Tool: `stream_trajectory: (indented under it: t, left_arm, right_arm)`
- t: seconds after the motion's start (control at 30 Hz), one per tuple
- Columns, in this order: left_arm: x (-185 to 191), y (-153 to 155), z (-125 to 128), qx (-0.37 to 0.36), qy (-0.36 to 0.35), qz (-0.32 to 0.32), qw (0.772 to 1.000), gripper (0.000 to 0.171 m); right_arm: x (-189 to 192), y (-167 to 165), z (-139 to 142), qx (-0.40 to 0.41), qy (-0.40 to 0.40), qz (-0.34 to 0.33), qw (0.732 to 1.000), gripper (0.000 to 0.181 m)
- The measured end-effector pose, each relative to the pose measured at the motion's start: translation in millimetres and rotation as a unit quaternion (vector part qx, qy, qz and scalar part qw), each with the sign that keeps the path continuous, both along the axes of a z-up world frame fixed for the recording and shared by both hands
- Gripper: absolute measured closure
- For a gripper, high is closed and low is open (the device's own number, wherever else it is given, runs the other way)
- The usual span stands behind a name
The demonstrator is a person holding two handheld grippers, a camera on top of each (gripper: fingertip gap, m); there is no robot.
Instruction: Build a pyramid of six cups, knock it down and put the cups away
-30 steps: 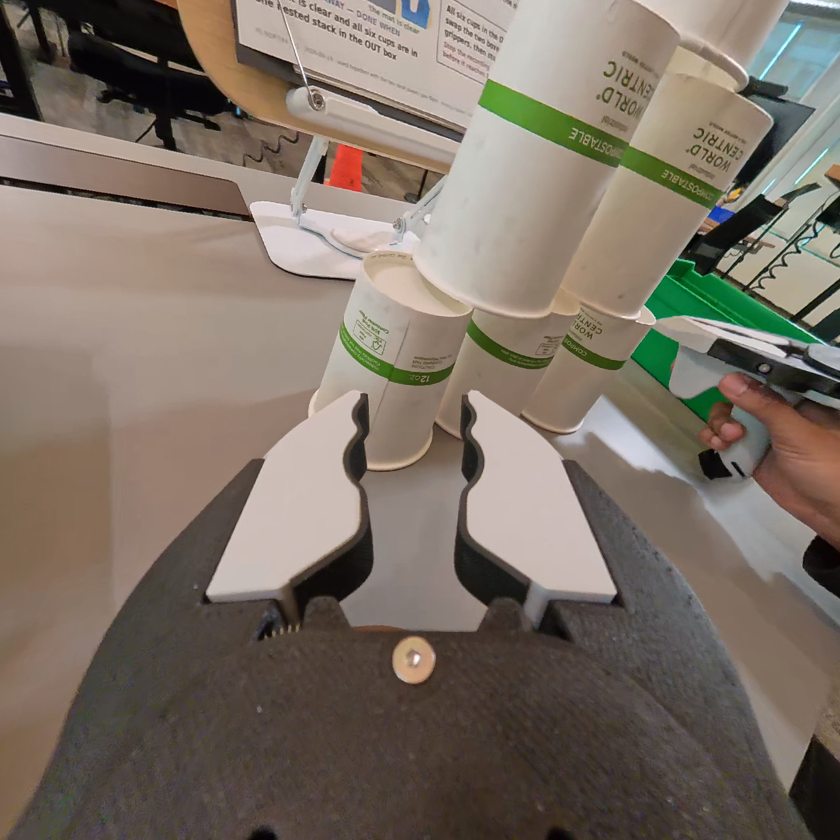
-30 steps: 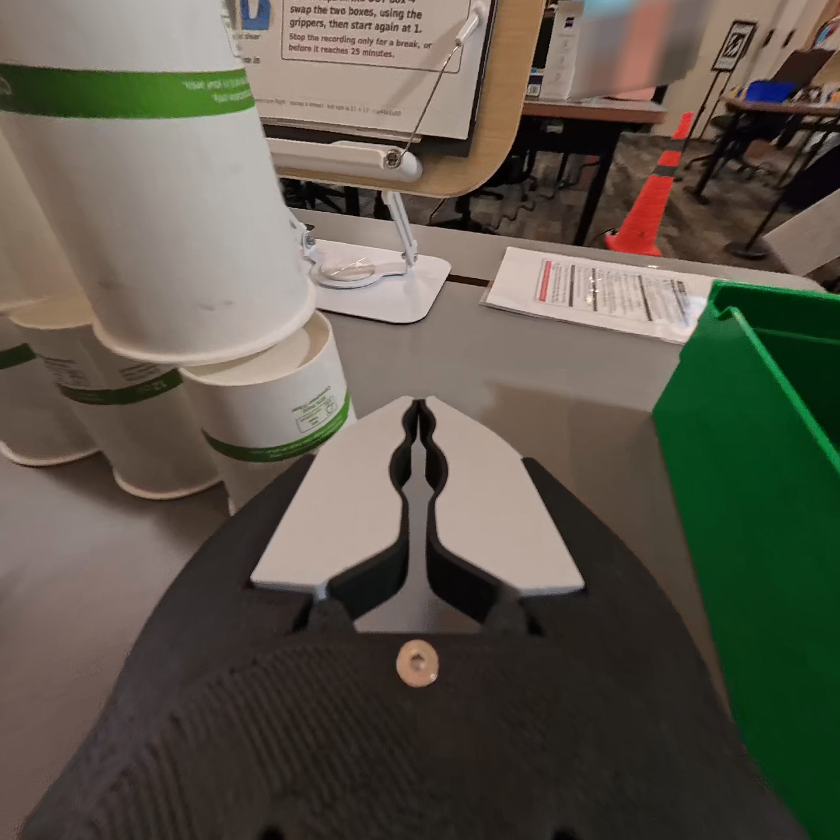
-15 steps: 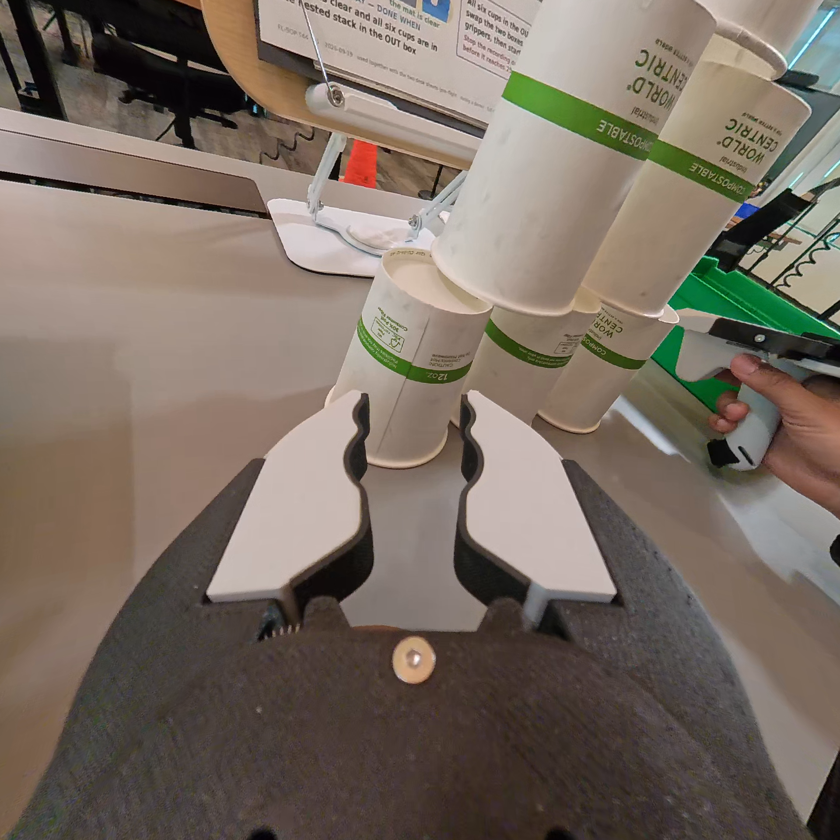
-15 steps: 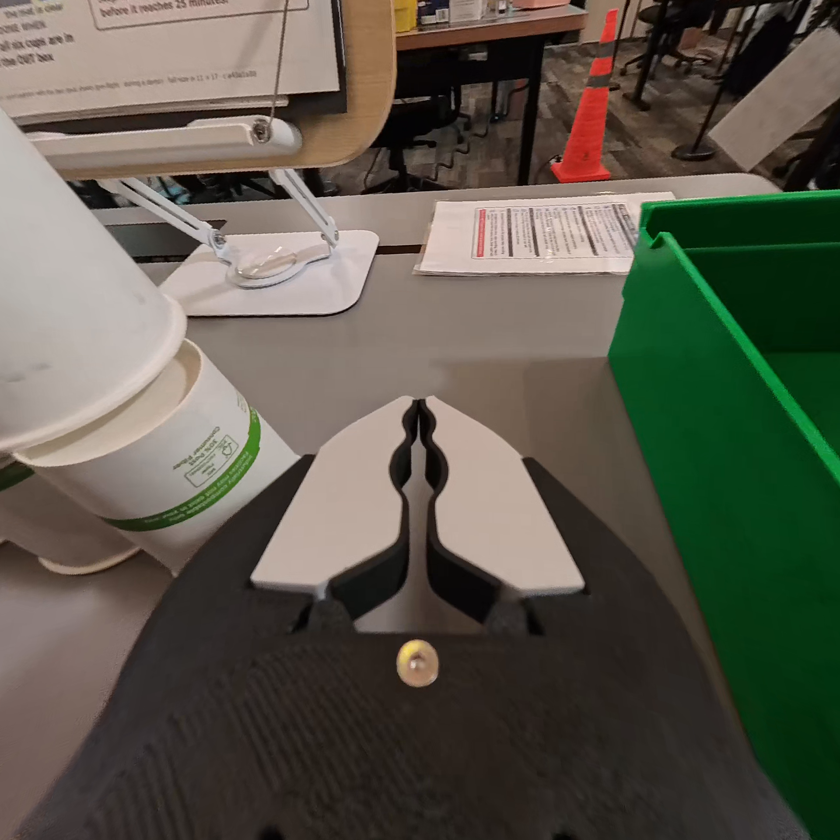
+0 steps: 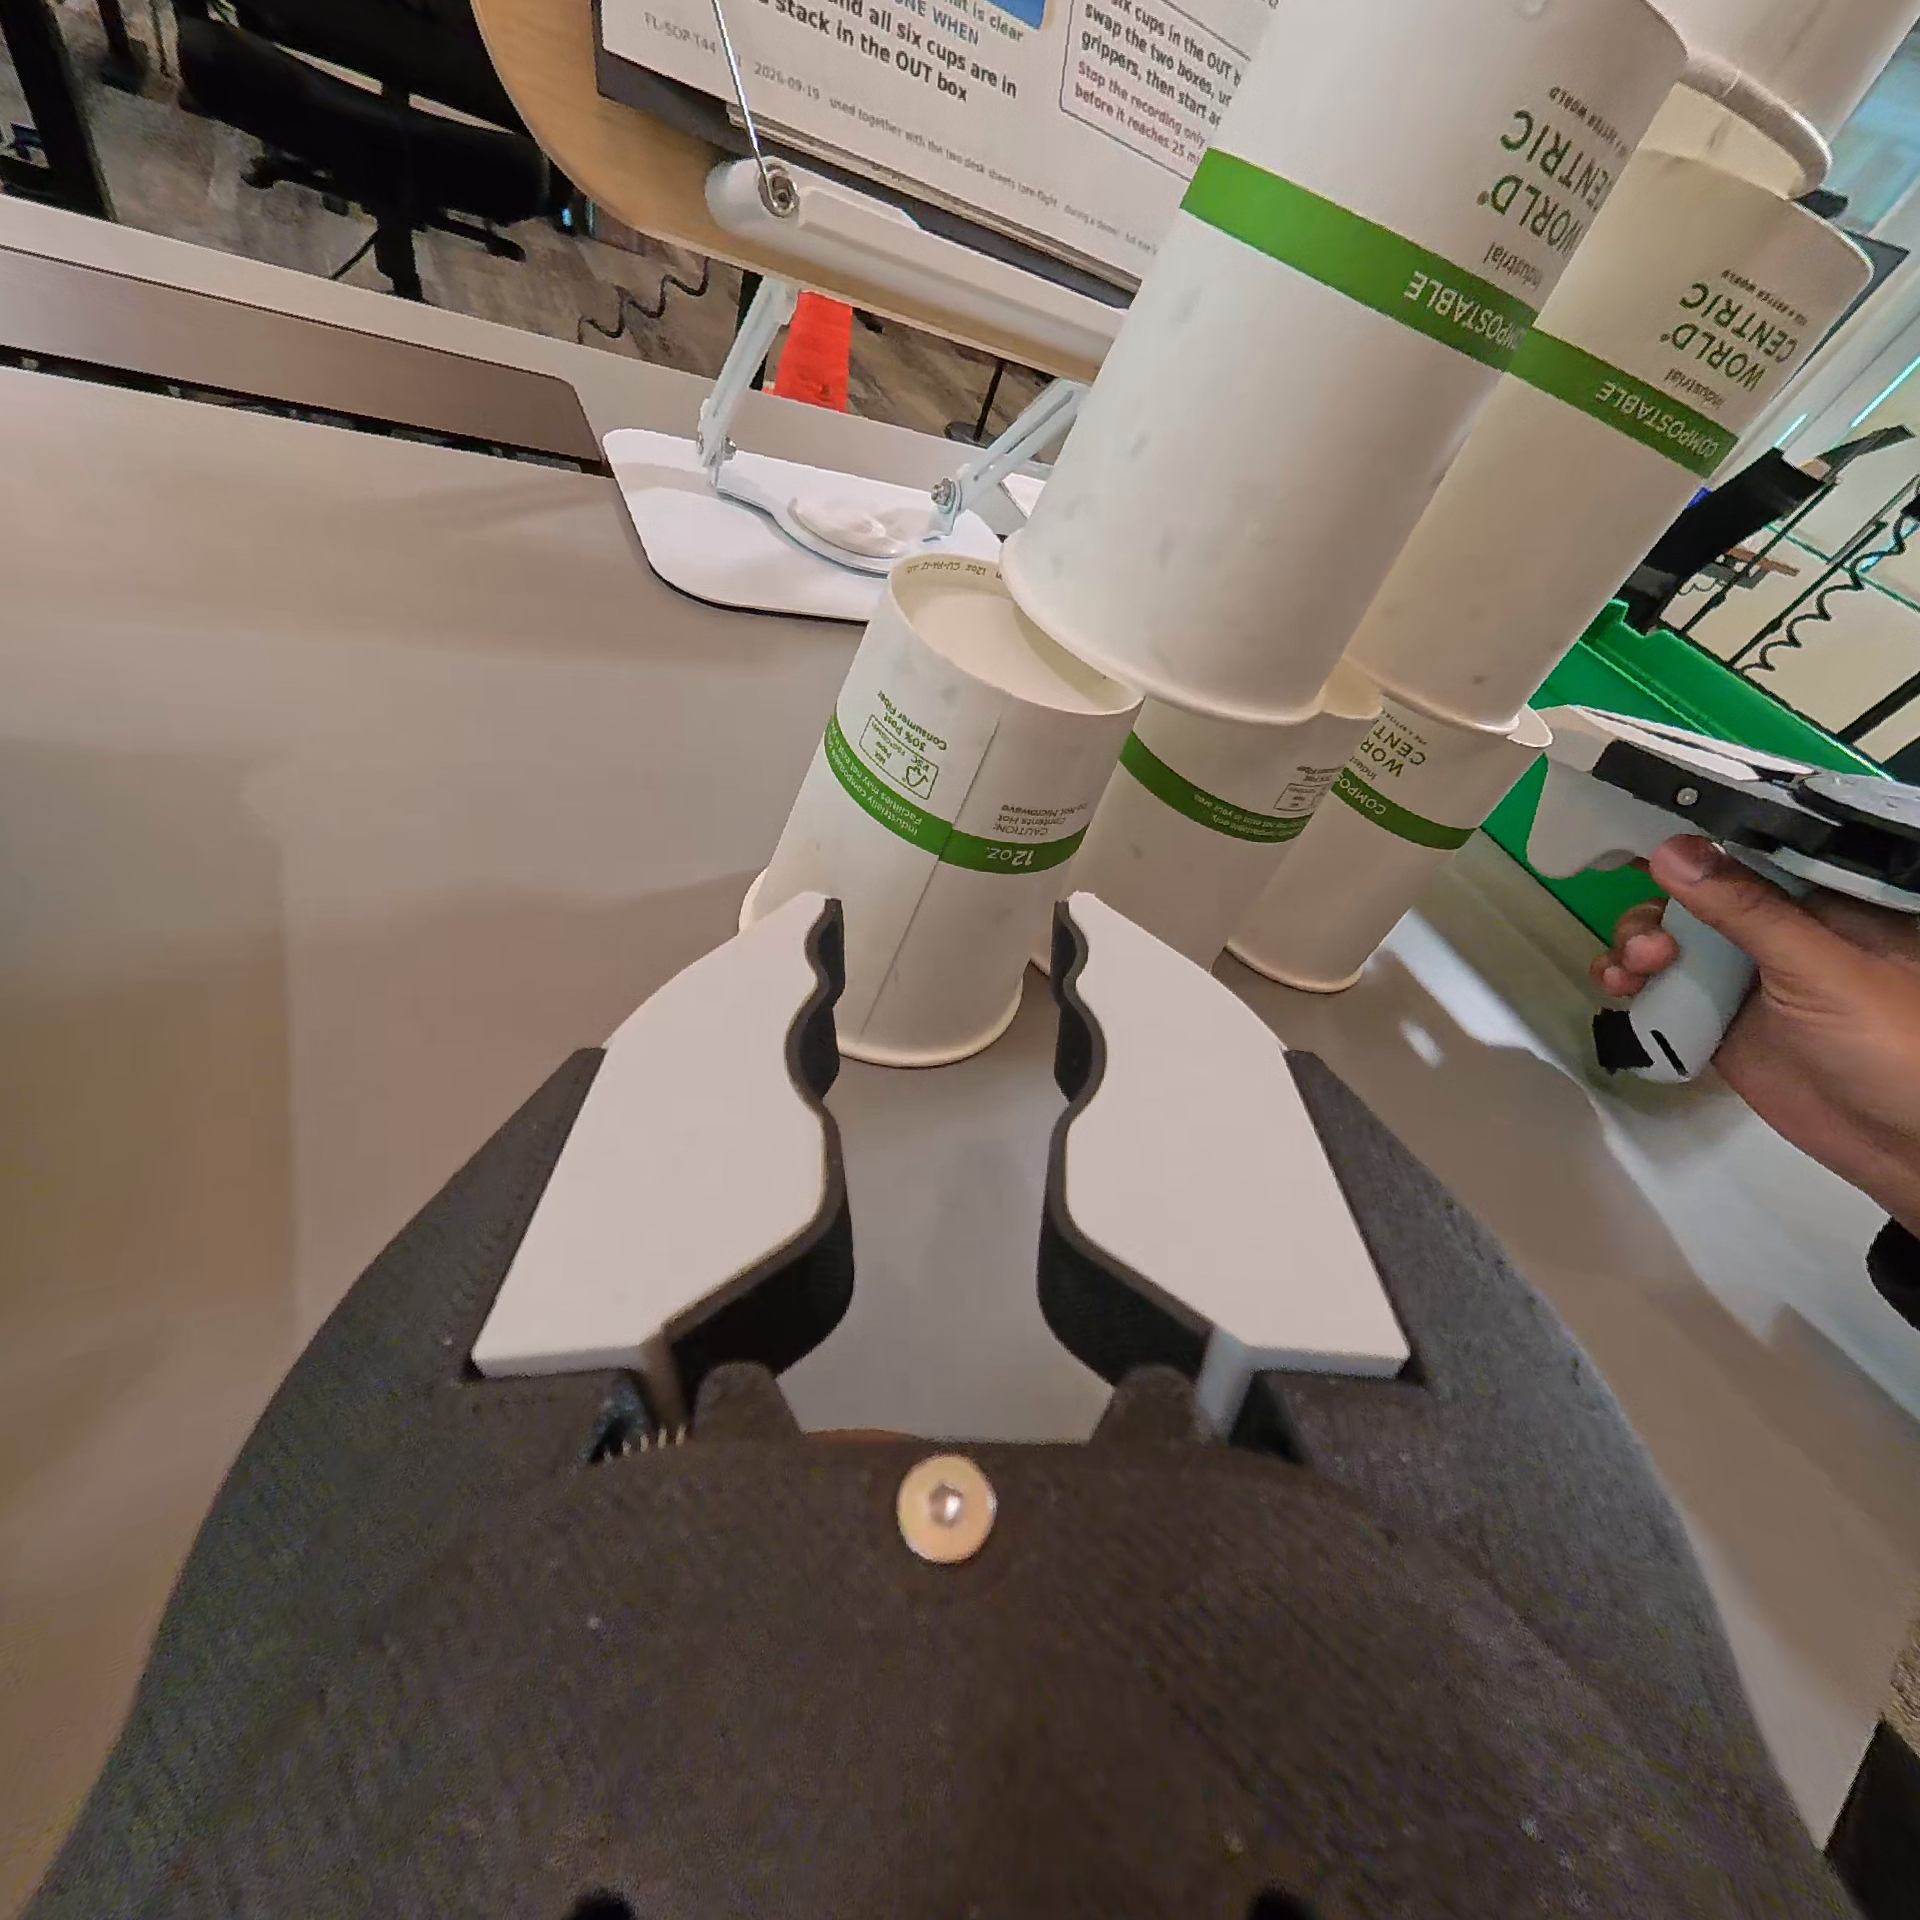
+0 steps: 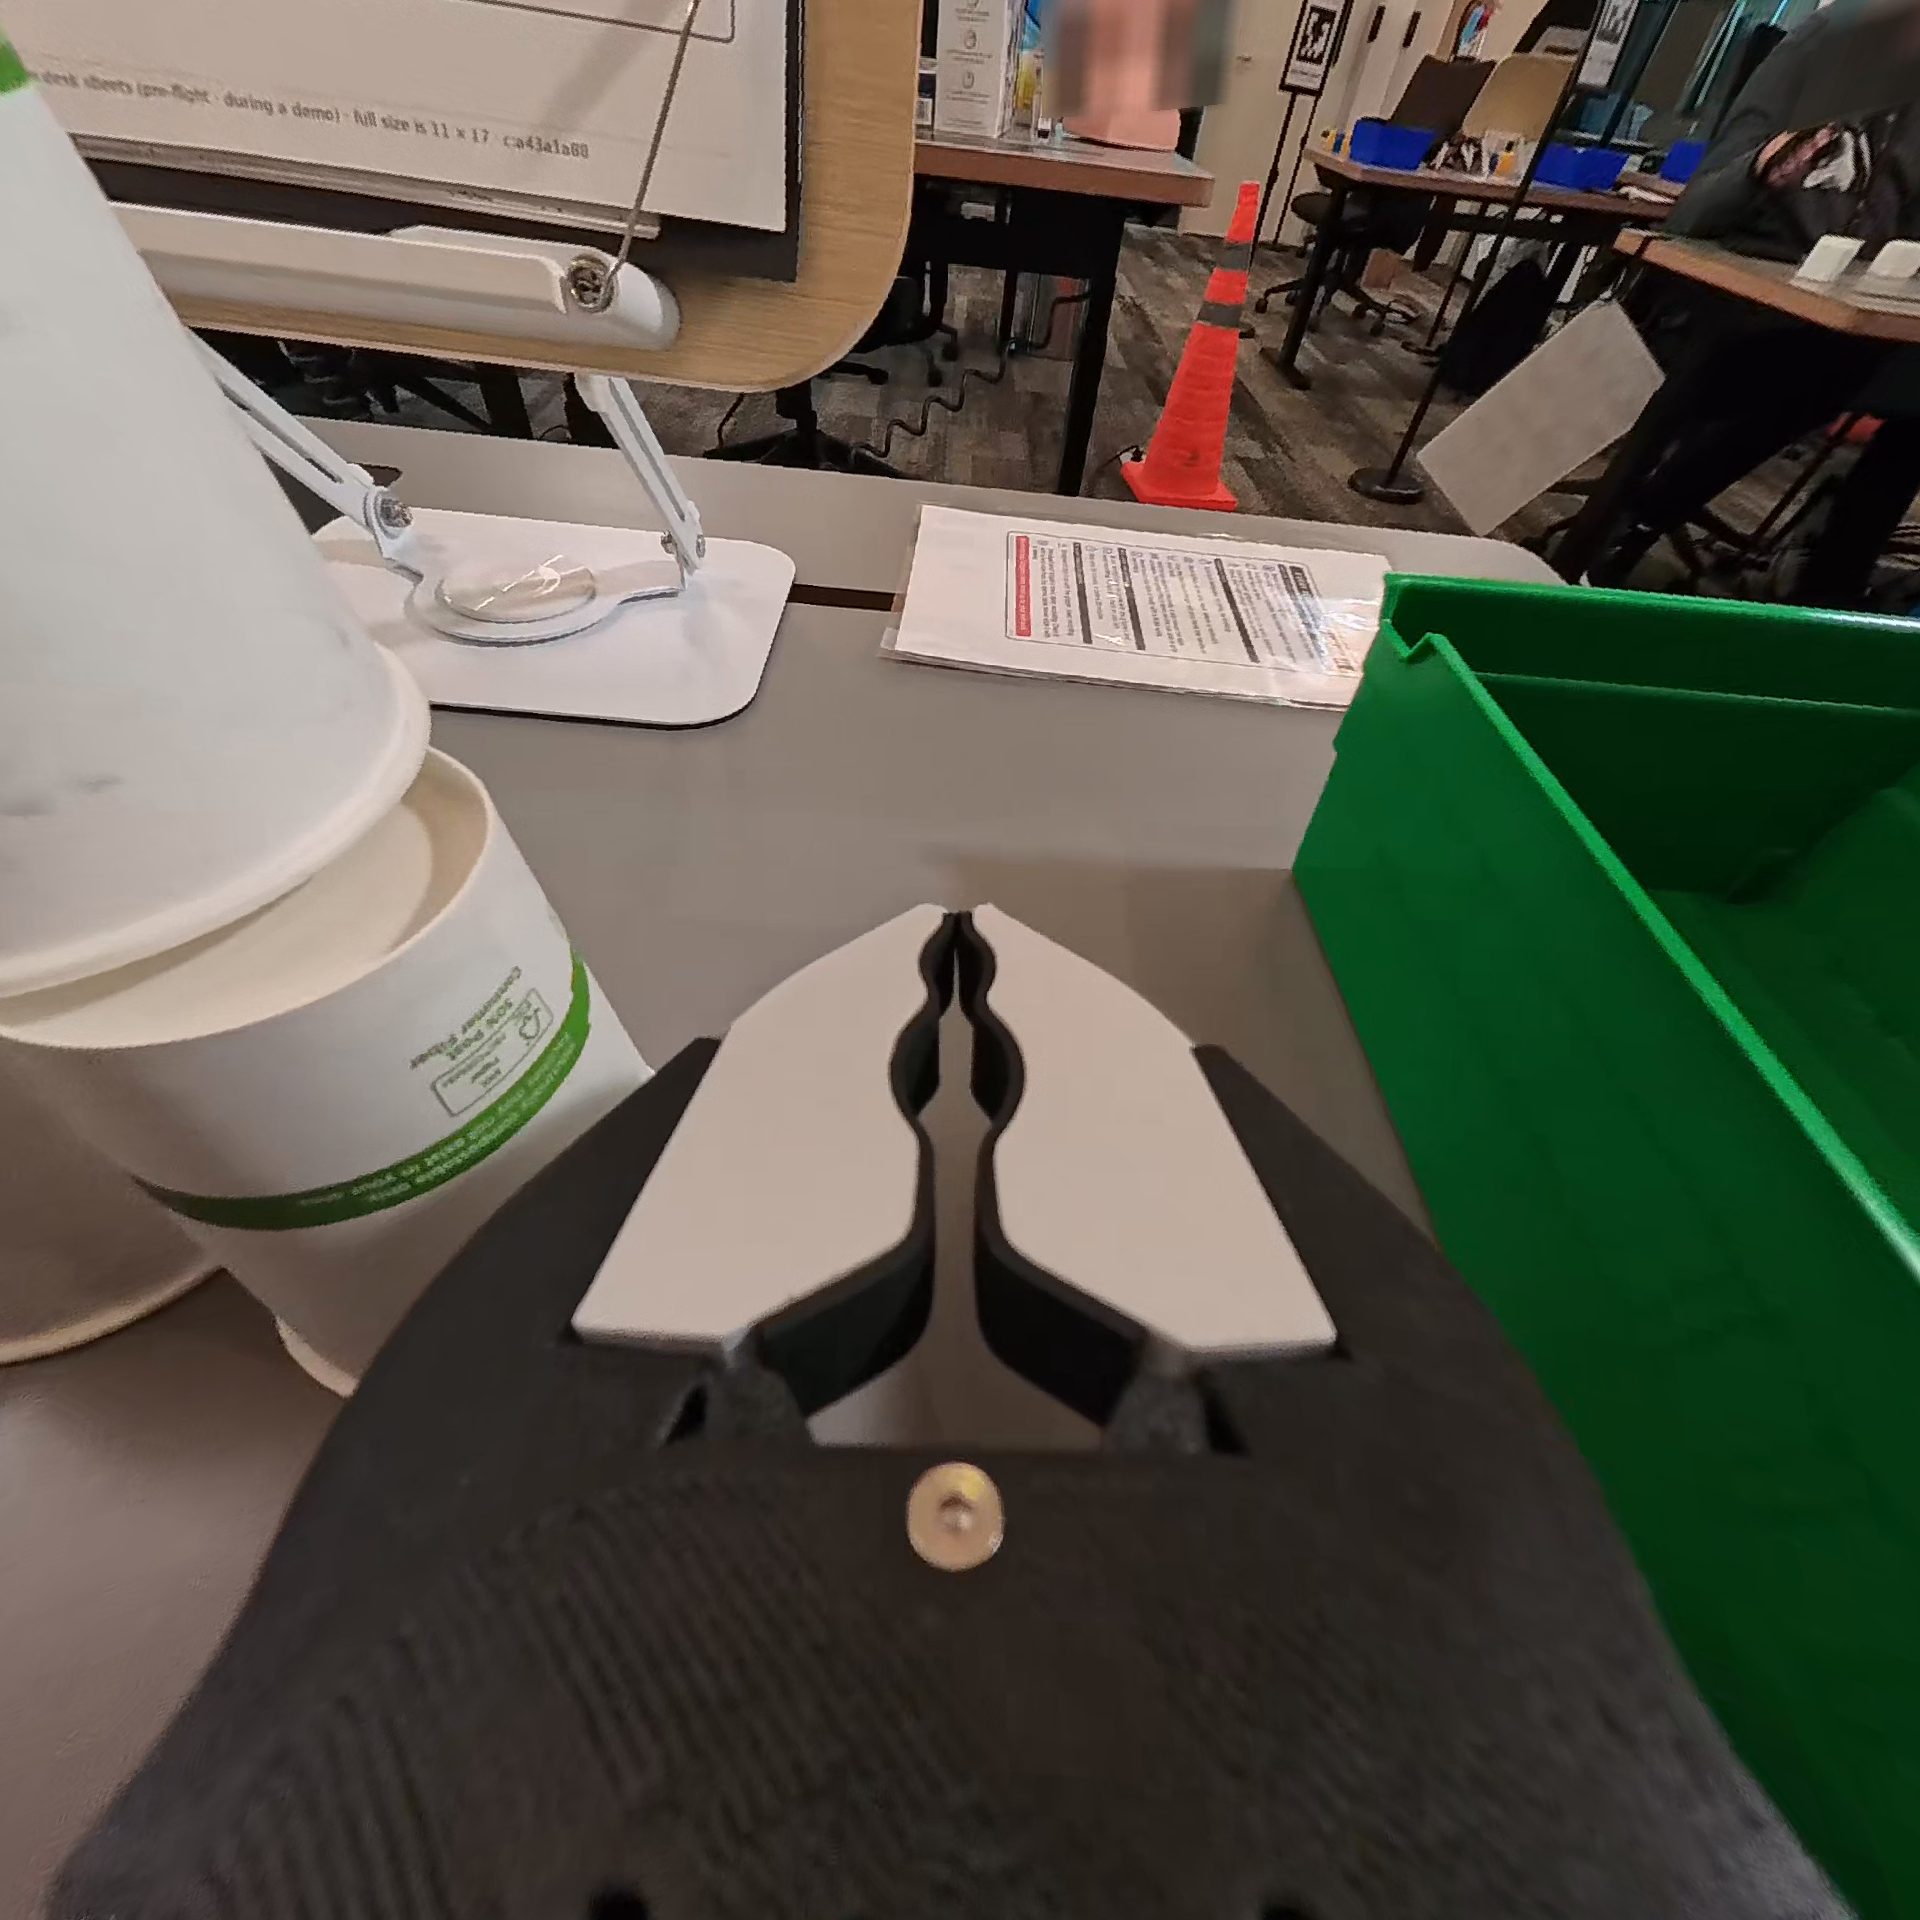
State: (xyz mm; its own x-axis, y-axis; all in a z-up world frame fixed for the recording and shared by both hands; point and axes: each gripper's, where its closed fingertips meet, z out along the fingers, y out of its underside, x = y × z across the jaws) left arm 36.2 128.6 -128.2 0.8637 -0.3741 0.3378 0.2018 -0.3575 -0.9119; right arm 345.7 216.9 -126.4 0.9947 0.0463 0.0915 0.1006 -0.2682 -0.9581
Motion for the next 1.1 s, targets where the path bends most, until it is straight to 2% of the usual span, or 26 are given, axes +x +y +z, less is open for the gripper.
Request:
stream_trajectory:
  t: [1.1]
  left_arm:
    - [4.2, -0.1, -4.4, -0.007, 0.007, -0.007, 1.000, 0.133]
  right_arm:
    - [-7.3, -3.6, -6.2, -0.032, 0.053, 0.050, 0.997, 0.181]
